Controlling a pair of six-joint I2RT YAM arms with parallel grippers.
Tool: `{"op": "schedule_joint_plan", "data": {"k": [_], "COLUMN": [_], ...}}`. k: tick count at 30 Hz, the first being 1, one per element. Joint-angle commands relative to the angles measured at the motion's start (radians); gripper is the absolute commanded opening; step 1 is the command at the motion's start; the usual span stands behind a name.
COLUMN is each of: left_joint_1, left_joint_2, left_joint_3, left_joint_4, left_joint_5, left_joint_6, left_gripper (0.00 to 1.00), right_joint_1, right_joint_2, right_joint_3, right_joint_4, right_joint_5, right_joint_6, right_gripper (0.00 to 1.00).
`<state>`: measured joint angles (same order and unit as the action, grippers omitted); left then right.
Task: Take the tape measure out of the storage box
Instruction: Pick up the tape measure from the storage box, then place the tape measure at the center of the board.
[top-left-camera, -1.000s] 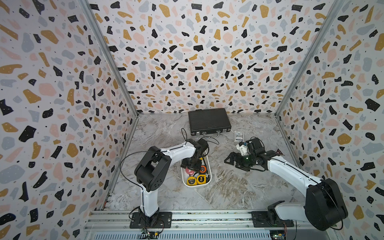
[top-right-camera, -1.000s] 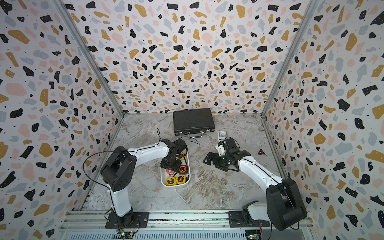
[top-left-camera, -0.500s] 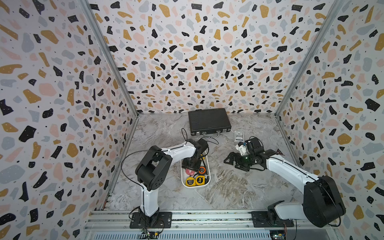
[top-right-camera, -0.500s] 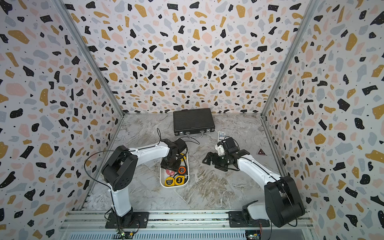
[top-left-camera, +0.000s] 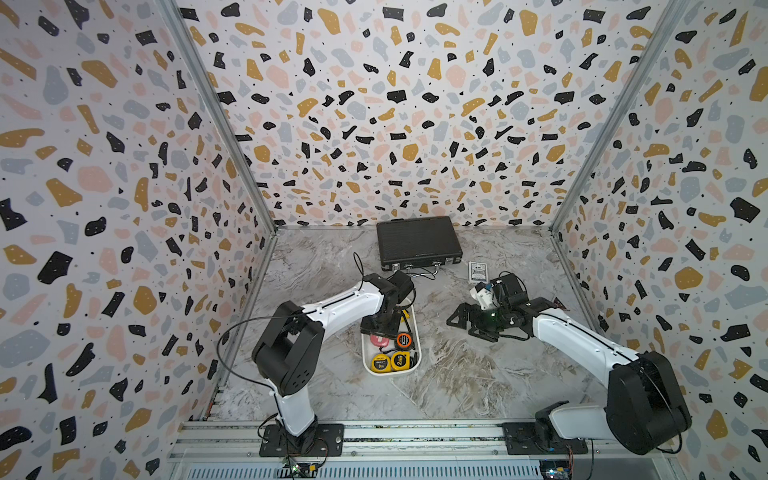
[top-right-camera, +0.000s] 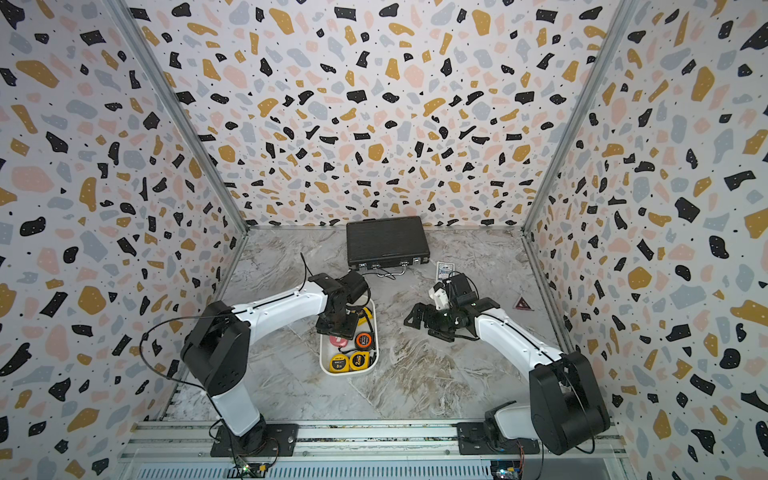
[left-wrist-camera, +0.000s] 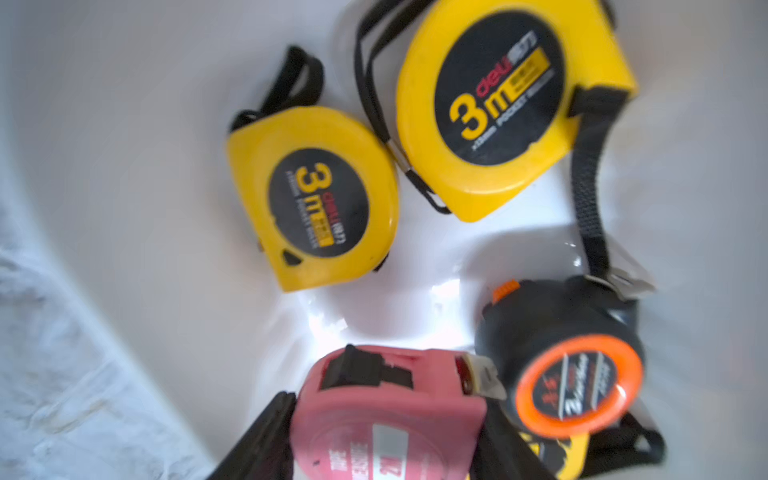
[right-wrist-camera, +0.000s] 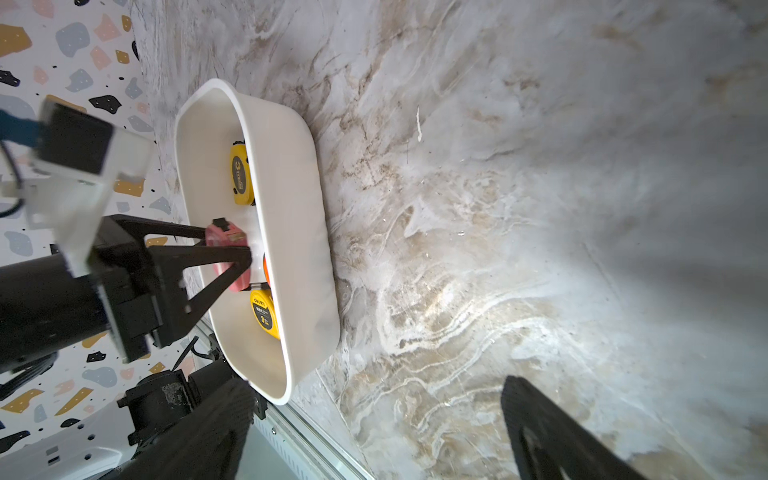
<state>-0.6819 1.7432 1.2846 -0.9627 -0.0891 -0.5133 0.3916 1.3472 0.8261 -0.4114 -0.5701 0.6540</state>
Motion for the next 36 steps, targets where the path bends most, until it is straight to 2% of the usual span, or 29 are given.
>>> {"op": "schedule_joint_plan", "data": {"k": [1, 6, 15, 18, 23, 26, 31, 36], "left_joint_1": [-0.005, -0.005, -0.005, -0.005, -0.014, -0.029, -0.071, -0.096], "left_joint_2": [-0.064, -0.163, -0.300, -0.307, -0.322, -0.289, -0.228, -0.210], "left_joint_3": [0.044, 0.075, 0.195, 0.214, 0.127, 0.112, 0.169, 0.144], "left_joint_4": [-0.089, -0.143, -0.145, -0.088, 0.182, 0.305, 0.358, 0.422], "left_joint_5": [-0.037, -0.047, -0.007, 0.045, 0.122, 0.147, 0.138, 0.178], "left_joint_6": [-0.039, -0.088, -0.244, -0.338, -0.574, -0.674, -0.736, -0.810], "left_gripper": [0.05, 0.00, 0.00, 0.00, 0.00, 0.00, 0.00, 0.00], "right_joint_1": [-0.003, -0.003, 0.030, 0.067, 0.159, 0.201, 0.242, 0.249], "right_joint_2": [-0.034, -0.064, -0.189, -0.244, -0.327, -0.368, -0.411, -0.375], "right_joint_3": [0.041, 0.038, -0.016, -0.053, -0.118, -0.170, -0.228, -0.224], "right_joint_4": [0.001, 0.019, 0.120, 0.191, 0.332, 0.443, 0.540, 0.617], "right_joint_5": [-0.019, -0.025, 0.000, 0.031, 0.123, 0.177, 0.272, 0.291], "right_joint_6": [-0.005, -0.002, 0.010, 0.025, 0.039, 0.040, 0.021, 0.002], "right_gripper": [0.99, 0.99, 0.99, 0.99, 0.99, 0.99, 0.99, 0.99]}}
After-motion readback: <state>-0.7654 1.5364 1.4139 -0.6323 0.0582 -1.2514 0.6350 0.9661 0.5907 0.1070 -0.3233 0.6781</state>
